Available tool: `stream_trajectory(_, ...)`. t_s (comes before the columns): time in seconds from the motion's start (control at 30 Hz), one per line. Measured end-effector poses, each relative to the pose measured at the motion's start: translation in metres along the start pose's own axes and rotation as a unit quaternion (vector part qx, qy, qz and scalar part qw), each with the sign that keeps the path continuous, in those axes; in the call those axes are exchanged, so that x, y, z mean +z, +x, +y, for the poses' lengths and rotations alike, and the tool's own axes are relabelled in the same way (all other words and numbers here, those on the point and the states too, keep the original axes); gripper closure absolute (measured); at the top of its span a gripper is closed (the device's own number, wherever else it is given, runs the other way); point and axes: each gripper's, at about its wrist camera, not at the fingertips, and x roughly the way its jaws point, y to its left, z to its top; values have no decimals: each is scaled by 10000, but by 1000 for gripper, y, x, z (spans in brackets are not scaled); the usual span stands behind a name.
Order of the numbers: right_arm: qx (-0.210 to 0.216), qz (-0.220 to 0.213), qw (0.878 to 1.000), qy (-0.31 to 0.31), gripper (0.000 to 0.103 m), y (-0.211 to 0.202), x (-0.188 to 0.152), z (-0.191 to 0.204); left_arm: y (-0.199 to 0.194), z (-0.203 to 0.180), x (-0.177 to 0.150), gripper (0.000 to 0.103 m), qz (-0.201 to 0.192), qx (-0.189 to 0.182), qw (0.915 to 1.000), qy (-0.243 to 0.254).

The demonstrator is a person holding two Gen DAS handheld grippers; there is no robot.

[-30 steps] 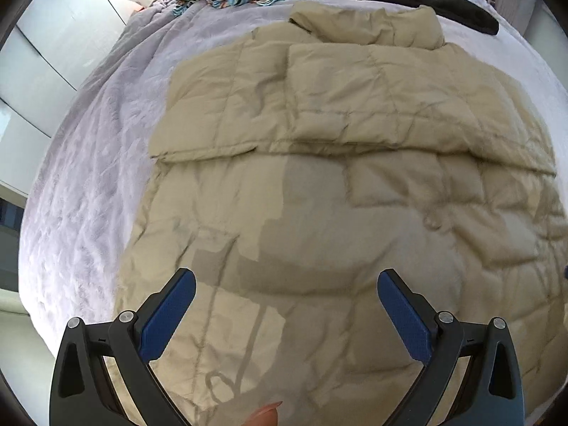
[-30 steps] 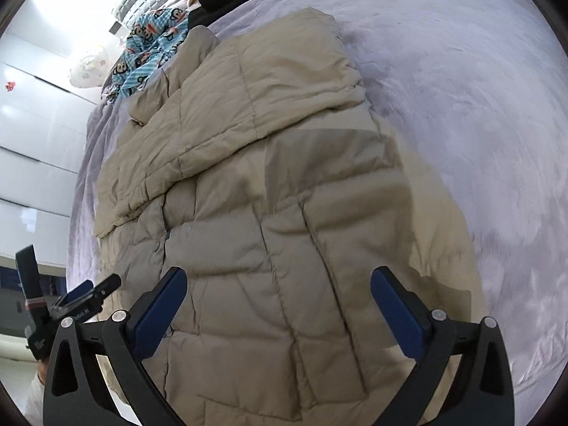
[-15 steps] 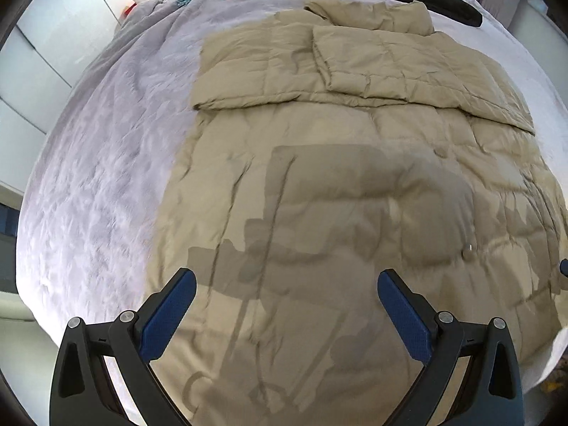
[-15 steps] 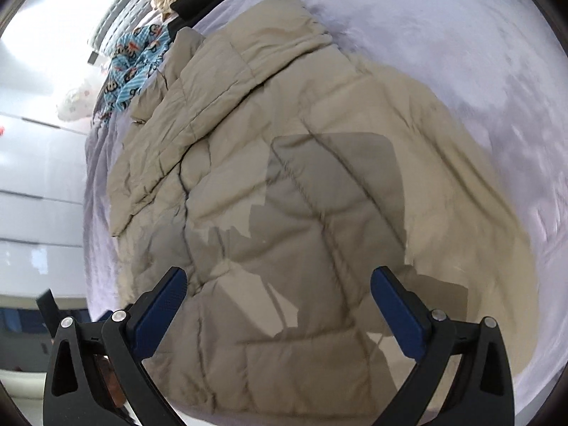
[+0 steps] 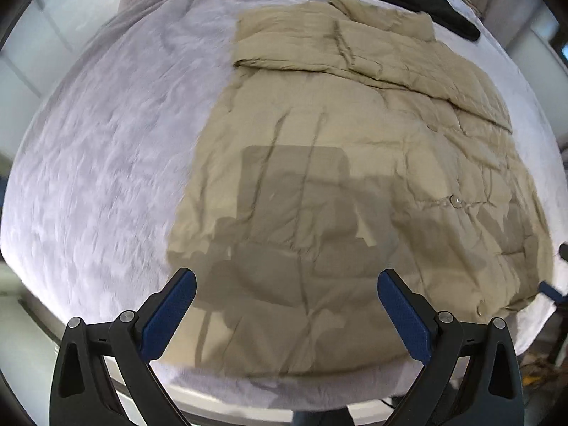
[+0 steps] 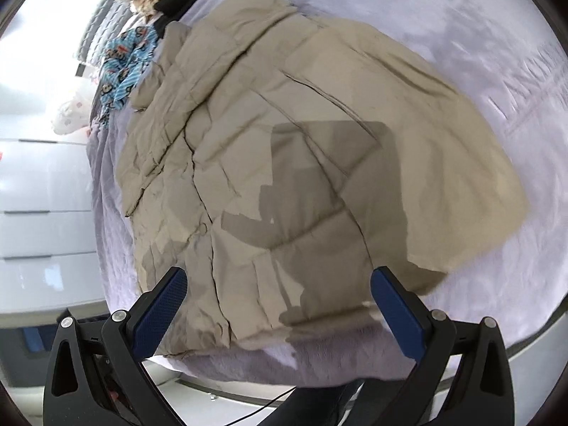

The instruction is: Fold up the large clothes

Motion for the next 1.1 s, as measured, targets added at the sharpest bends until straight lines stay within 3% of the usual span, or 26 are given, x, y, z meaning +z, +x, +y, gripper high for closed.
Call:
stream_trajectory(0.3,388,442,9969,530,0,0,-10,-29,-4,44,-44,1,221,-597,9911,-1171)
stream_trajectory(0.47,375,493,9946,838,0,-3,-13,-54,-7,63,-66,1,241,-732,9789,-1892)
stream_trajectory(0.6,570,511,9891,1259,0,0,-16,-76,5,75,-79,1,430,-1172,9607,-2480)
stream_trajectory(0.83,803,494,9813,1679,0,12,-11,-96,42,61,-60,2,526,-1722,9466,-2675)
stream_trajectory(0.93,941,420,9766,1885,0,16,-7,-102,53,53,-48,29,588,-1792,9471,-2597)
stream_trajectory(0.97,1004,376,9747,1962,0,17,-6,-104,56,51,-44,53,606,-1841,9470,-2560)
stream_trajectory(1.03,1194,276,9696,2119,0,19,-4,-107,62,46,-37,82,745,-1968,9457,-2477)
stream_trajectory(1.1,1456,136,9627,2276,2,20,0,-106,57,44,-32,88,660,-1926,9499,-2373)
